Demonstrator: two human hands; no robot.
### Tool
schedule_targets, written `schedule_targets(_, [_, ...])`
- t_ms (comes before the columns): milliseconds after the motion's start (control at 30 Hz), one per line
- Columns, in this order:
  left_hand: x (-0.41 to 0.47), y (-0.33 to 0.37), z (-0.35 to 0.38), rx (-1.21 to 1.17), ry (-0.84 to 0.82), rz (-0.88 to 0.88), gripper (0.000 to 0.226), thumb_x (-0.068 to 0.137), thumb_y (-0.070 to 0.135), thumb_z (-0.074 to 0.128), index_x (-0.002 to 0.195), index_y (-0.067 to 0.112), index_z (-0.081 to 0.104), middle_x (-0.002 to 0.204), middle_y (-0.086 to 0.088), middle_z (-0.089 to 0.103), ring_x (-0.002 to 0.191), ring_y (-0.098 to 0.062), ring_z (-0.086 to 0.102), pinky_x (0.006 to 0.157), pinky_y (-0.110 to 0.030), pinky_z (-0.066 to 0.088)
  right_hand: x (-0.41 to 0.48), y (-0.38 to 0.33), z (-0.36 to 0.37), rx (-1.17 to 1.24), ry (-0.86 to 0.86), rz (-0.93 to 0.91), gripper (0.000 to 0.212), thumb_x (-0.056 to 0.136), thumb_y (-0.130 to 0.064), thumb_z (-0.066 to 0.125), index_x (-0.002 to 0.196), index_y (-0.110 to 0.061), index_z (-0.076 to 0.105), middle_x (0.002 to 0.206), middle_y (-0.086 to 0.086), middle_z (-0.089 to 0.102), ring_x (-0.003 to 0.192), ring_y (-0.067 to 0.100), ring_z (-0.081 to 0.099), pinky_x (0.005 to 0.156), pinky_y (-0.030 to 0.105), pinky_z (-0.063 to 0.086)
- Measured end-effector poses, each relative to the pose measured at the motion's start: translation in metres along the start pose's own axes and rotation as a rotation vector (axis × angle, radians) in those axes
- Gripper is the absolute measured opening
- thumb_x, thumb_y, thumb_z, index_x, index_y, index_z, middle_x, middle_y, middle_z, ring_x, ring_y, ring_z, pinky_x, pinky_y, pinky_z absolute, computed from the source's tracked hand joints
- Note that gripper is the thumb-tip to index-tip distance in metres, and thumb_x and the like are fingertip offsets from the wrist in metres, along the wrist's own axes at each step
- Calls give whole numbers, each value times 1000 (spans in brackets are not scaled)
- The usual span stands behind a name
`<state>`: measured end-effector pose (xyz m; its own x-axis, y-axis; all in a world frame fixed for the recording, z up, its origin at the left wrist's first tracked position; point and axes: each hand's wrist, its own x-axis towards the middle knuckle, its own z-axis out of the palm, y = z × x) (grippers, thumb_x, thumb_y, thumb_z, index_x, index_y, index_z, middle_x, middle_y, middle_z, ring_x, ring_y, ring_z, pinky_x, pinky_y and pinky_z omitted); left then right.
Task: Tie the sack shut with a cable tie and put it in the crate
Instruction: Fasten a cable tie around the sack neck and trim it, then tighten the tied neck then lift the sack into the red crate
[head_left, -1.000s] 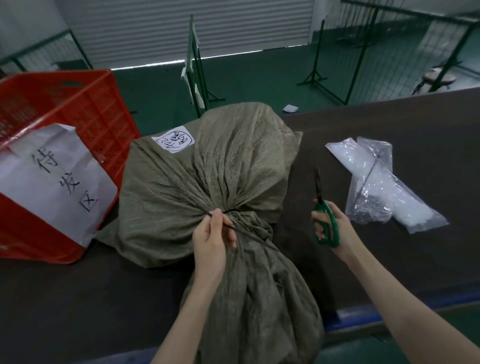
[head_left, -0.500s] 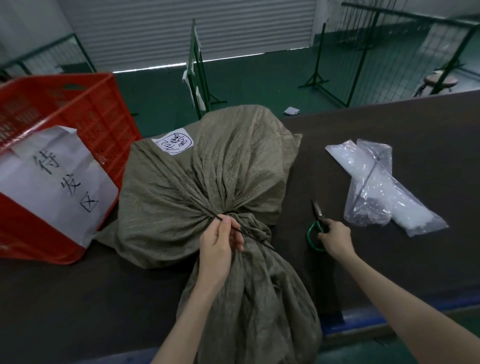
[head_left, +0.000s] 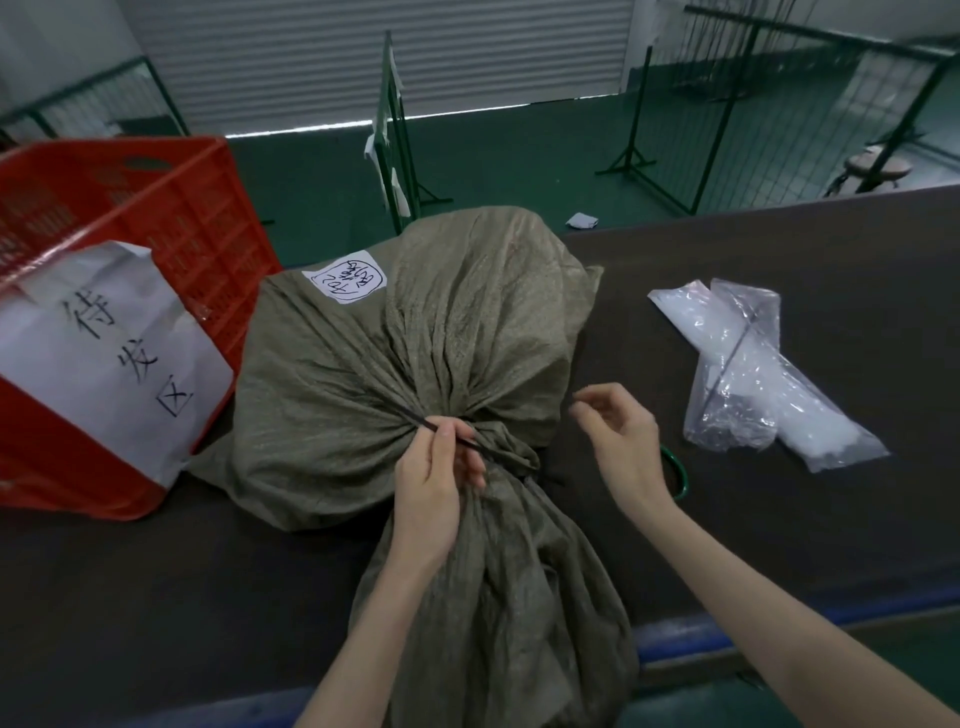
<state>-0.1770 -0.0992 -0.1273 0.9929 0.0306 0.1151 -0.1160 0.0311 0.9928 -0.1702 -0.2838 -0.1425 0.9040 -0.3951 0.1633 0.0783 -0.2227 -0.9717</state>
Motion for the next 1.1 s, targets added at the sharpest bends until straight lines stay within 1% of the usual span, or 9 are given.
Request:
schedule_targets(133, [-5, 5, 1, 0, 26, 55, 28, 101, 9, 33, 85, 11, 55, 57, 2, 58, 51, -14, 52, 56, -29, 46, -27, -24, 14, 194, -333, -30, 9, 89, -8, 61, 84, -14, 65, 73, 3, 65, 70, 9, 61, 67, 22, 49])
schedule_targets(200, [-4, 5, 0, -4, 39, 72, 26, 101, 8, 32, 87, 11, 54, 58, 2, 57, 51, -15, 52, 56, -29, 46, -35, -25, 18, 151, -415, -39, 9, 89, -11, 63, 82, -15, 67, 67, -1, 64, 64, 9, 60, 63, 23, 48])
schedule_targets(300, [-5, 5, -6, 13, 27, 97, 23, 101, 11, 35, 87, 14, 53, 58, 0, 57, 51, -19, 53, 57, -31, 47, -39, -24, 23, 53, -430, -79, 12, 86, -8, 66, 79, -18, 67, 59, -6, 63, 56, 5, 57, 59, 19, 44])
schedule_targets(400, [-5, 7, -14, 33, 37, 134, 20, 98, 13, 39, 86, 12, 55, 58, 0, 56, 53, -18, 53, 55, -28, 47, -38, -23, 21, 34, -426, -68, 13, 85, -7, 66, 78, -18, 68, 60, -7, 63, 56, 4, 57, 60, 19, 45])
schedule_targets(600, [-7, 13, -46, 45, 196, 161, 28, 101, 12, 37, 86, 9, 60, 65, -1, 56, 60, -12, 54, 61, -20, 47, -33, -21, 20, -48, -424, -58, 12, 85, -8, 67, 80, -19, 69, 71, 10, 67, 65, 8, 57, 64, 27, 47])
schedule_targets(700, [-12, 11, -70, 91, 260, 168, 23, 98, 13, 45, 91, 10, 67, 74, -6, 59, 67, -11, 56, 69, -20, 47, -34, -25, 28, -33, -442, -69, 11, 84, -7, 68, 79, -17, 68, 71, 4, 65, 66, 7, 56, 63, 25, 46])
schedule_targets(833, [-31, 2, -105, 24, 465, 45, 16, 91, 11, 58, 91, 18, 72, 85, -8, 69, 79, -11, 64, 78, -23, 53, -40, -32, 47, 41, -467, -60, 19, 85, -3, 67, 76, -20, 66, 62, -11, 63, 57, -1, 53, 57, 17, 42])
schedule_targets(967, [-69, -7, -144, 5, 624, -86, 12, 89, 12, 62, 88, 16, 72, 82, -4, 70, 81, -13, 65, 76, -25, 55, -57, -40, 76, 70, -582, -67, 21, 86, 2, 63, 78, -17, 66, 63, -4, 65, 53, 8, 54, 52, 19, 44])
schedule_targets(1100, [-107, -21, -187, 125, 580, -220, 8, 86, 8, 65, 81, 12, 69, 67, 4, 66, 66, -7, 60, 66, -23, 51, -81, -56, 107, 218, -634, -18, 16, 83, 4, 66, 77, -11, 64, 62, 1, 71, 52, 13, 60, 51, 21, 50])
